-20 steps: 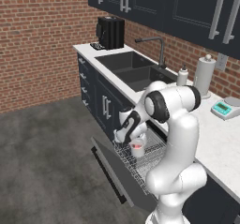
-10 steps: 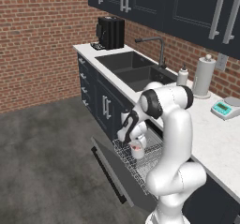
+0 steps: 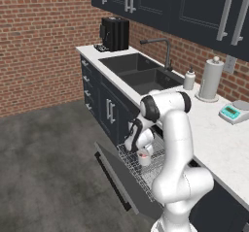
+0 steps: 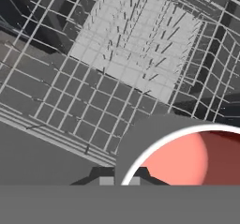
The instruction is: Pick up the cup and bowl from the counter, place them in the dishwasher, and close the dishwasher door.
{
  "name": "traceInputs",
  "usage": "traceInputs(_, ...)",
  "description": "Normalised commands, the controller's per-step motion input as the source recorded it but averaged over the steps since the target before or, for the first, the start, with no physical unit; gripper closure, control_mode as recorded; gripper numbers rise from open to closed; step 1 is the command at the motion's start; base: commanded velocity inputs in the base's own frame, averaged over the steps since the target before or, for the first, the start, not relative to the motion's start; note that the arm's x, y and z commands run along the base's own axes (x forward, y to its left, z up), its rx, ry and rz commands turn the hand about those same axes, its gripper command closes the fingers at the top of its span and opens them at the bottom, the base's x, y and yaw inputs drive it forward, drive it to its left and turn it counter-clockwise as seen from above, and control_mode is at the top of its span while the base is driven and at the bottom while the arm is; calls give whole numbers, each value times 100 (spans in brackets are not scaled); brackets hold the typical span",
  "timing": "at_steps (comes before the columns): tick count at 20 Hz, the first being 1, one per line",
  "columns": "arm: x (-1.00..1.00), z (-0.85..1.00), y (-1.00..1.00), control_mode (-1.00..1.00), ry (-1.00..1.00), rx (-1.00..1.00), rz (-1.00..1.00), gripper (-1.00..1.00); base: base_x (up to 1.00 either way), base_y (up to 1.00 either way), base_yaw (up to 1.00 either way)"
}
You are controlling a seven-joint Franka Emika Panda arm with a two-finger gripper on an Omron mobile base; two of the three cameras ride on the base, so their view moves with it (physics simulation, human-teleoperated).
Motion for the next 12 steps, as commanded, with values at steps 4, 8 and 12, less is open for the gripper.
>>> traceInputs(4,45,-44,-1,-100,-4,0,0,100,0,0,0)
traceInputs(8,19,-33,0,-100,-9,0,0,100,0,0,0)
traceInputs(12,11,-31,0,-100,-17,0,0,100,0,0,0)
